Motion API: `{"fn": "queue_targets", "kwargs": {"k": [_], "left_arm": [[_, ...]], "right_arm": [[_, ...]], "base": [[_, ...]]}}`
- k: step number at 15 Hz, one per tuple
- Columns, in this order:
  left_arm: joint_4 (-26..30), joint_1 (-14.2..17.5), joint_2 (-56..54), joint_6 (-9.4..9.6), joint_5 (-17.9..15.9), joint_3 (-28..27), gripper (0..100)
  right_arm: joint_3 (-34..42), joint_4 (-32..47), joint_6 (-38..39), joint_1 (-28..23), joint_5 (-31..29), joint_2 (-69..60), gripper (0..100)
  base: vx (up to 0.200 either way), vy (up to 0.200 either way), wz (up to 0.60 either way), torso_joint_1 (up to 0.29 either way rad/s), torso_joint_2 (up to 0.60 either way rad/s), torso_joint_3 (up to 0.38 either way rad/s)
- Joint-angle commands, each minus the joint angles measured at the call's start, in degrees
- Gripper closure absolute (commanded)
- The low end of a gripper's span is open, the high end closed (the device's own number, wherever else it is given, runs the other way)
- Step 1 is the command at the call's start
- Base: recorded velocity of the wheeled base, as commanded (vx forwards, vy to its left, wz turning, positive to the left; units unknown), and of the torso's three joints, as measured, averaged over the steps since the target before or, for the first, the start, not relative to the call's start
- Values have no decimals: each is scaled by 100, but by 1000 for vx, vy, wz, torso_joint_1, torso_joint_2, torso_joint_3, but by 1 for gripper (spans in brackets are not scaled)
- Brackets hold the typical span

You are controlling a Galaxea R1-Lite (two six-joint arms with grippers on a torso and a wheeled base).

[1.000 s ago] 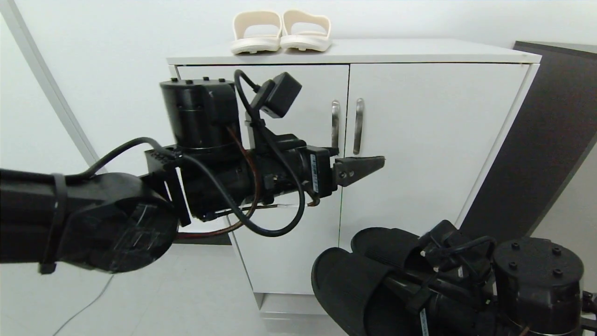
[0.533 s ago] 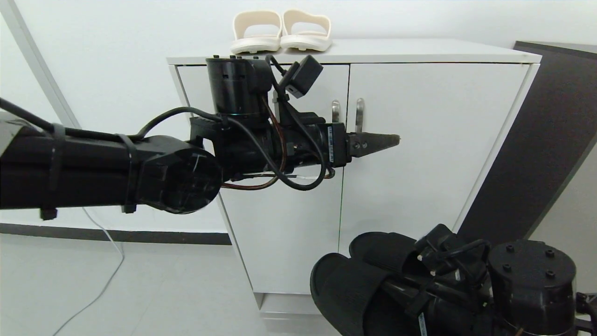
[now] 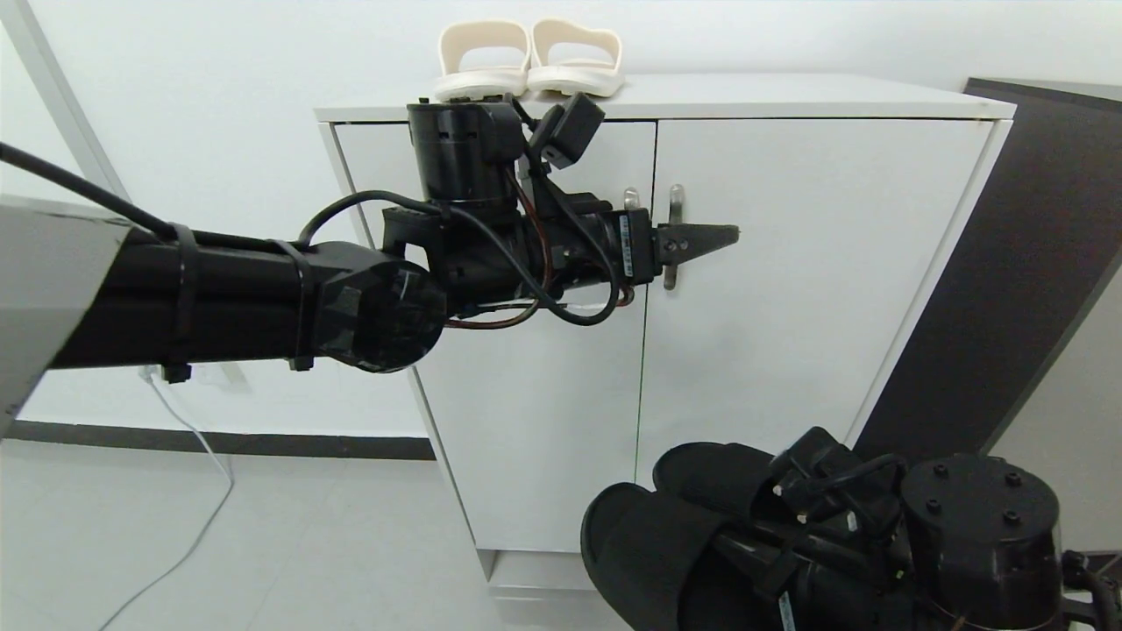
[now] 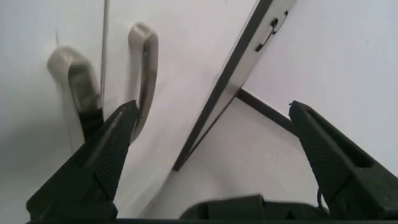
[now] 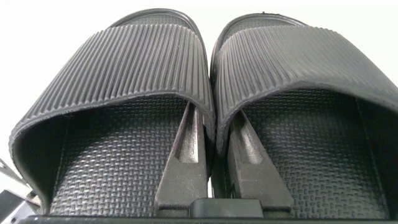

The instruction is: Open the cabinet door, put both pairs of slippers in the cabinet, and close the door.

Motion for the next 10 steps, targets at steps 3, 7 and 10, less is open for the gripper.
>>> {"fn": "queue_targets", "kwargs": {"k": [3,7,10], "left_arm": [[-1,-9,364,-214,56,-391,0],[-1,-26,461,-214,56,-435,100],[17,-26,347,-214,82,-259,100]], "right_arm": [[10,-3,1,-18,-1,7,100],[10,-3,1,-27,-1,16,100],[10,-3,1,-27,-1,43,100]], "base": [[0,0,0,0,0,0],[0,0,0,0,0,0],[0,0,0,0,0,0]]}}
